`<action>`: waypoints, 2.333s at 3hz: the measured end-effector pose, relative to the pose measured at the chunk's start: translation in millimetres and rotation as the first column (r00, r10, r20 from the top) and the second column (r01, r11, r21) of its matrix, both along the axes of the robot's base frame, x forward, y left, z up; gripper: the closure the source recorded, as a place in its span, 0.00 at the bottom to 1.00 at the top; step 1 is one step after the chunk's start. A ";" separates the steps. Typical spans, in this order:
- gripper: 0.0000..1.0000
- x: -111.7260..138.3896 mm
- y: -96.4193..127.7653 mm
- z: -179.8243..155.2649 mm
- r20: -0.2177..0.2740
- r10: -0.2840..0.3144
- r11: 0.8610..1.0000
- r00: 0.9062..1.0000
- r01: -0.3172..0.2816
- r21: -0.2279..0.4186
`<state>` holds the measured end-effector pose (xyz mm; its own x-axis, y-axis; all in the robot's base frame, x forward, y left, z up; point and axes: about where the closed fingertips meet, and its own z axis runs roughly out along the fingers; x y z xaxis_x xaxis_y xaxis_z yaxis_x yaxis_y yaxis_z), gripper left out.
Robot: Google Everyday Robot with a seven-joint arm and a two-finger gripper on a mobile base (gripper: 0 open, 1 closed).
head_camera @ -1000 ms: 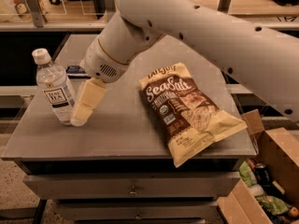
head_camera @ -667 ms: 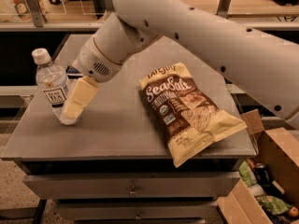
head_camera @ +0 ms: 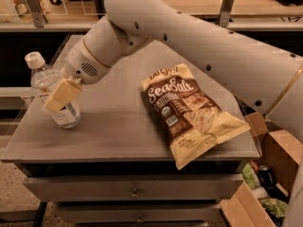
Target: Move blue plastic bottle near brown chip bag
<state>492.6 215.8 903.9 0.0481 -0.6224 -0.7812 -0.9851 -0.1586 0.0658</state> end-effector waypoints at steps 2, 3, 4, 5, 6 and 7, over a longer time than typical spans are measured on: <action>0.85 -3.9 11.0 6.4 -0.008 0.008 0.999 1.000 -0.009 -0.053; 1.00 3.8 -3.4 17.2 -0.010 -0.020 0.996 1.000 0.019 -0.085; 1.00 25.7 -39.1 30.3 -0.024 -0.084 0.994 0.996 0.082 -0.078; 1.00 48.1 -80.0 37.9 -0.046 -0.146 0.989 0.988 0.145 -0.014; 1.00 62.4 -119.3 35.3 -0.072 -0.193 0.976 0.979 0.199 0.084; 1.00 66.3 -154.1 26.9 -0.080 -0.218 0.956 0.973 0.229 0.181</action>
Offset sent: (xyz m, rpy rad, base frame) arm -0.0017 0.0088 0.0102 -0.1188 0.0024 -0.0069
